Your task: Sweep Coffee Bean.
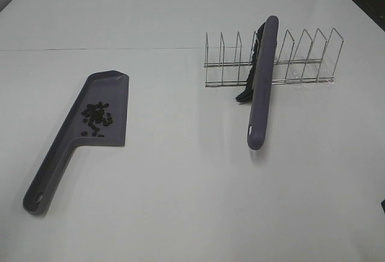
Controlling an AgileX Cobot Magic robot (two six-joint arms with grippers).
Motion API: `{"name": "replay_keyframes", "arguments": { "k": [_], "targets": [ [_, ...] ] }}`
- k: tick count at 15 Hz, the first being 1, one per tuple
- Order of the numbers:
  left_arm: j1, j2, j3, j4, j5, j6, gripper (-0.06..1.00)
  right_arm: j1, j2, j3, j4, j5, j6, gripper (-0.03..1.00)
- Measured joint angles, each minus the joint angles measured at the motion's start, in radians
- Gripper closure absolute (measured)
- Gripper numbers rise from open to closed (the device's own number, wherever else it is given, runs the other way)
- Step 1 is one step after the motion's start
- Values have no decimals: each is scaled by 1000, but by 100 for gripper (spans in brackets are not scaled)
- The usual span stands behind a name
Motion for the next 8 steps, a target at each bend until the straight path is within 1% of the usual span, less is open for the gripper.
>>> {"name": "replay_keyframes", "arguments": {
  "k": [2,4,5,8],
  "targets": [
    [0,-60,25,0,-3,0,11,0,-60,46,0,-30,-1,21],
    [0,-138,36,5,-36,20,11,0,-135,70,0,-69,-1,21],
    [0,-197,45,7,-56,56,11,0,-200,72,1,-74,-1,21],
    [0,-261,46,6,-59,77,11,0,-269,72,6,-75,-1,21]
  ]
}}
